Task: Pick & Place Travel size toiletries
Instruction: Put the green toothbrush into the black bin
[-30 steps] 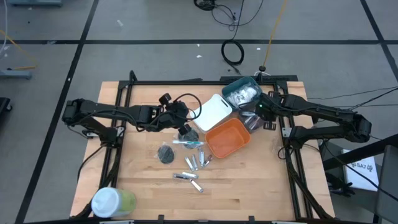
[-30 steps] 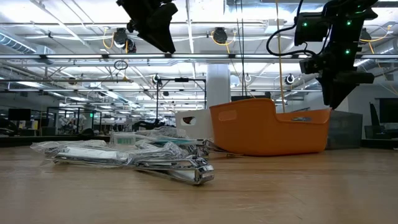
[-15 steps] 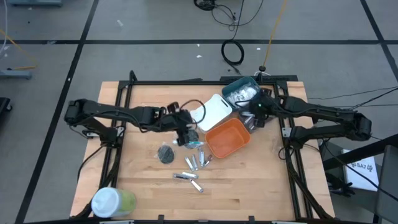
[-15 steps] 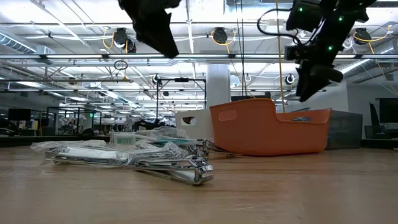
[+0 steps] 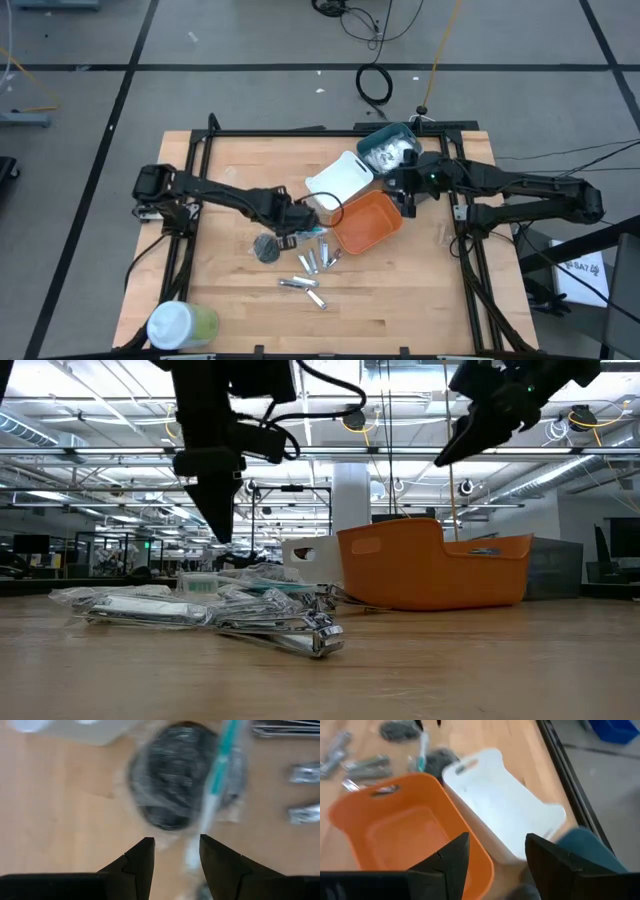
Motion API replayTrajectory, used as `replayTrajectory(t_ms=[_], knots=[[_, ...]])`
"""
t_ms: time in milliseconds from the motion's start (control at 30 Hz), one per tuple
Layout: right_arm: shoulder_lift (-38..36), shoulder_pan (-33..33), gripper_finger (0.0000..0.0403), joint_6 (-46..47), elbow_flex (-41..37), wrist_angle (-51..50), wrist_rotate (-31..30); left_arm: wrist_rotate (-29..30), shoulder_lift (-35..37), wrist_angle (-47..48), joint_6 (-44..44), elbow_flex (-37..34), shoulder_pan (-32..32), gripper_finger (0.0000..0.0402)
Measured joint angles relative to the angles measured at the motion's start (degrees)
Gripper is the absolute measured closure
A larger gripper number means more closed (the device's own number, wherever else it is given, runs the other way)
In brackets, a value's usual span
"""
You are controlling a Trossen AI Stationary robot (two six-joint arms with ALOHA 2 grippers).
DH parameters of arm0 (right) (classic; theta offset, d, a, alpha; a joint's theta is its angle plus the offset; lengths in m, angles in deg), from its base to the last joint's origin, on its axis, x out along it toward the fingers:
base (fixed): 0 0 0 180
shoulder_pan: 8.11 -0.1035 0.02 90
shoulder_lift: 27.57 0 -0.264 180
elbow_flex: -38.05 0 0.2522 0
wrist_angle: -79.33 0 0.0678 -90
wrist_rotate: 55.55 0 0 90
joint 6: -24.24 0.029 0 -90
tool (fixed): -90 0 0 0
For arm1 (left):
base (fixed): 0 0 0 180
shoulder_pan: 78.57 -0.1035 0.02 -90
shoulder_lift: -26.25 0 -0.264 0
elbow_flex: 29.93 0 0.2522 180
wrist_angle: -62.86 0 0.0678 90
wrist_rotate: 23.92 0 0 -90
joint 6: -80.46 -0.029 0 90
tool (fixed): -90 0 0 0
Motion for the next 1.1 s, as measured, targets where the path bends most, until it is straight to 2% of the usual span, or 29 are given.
replayTrajectory(t_ms=[167, 333, 633, 1100], knots=[[-0.72, -1.26, 0.0222, -1.24, 0.00, 0.44, 0.80, -4.11, -0.30, -1.11, 0.06, -1.60, 3.26, 0.0250], [-0.65, -1.21, 0.0222, -1.98, 0.00, 0.40, 0.79, -4.68, 0.23, -4.15, 0.04, -6.24, 4.98, 0.0250], [-0.63, -1.21, 0.0222, -1.40, -0.02, 1.68, 0.80, -4.74, 0.21, -12.43, -3.47, -11.51, 1.21, 0.0250], [-0.61, -1.19, 0.0222, -1.46, -0.01, 1.69, 0.78, -3.09, 1.21, -13.69, -7.34, -12.81, -0.78, 0.0250]])
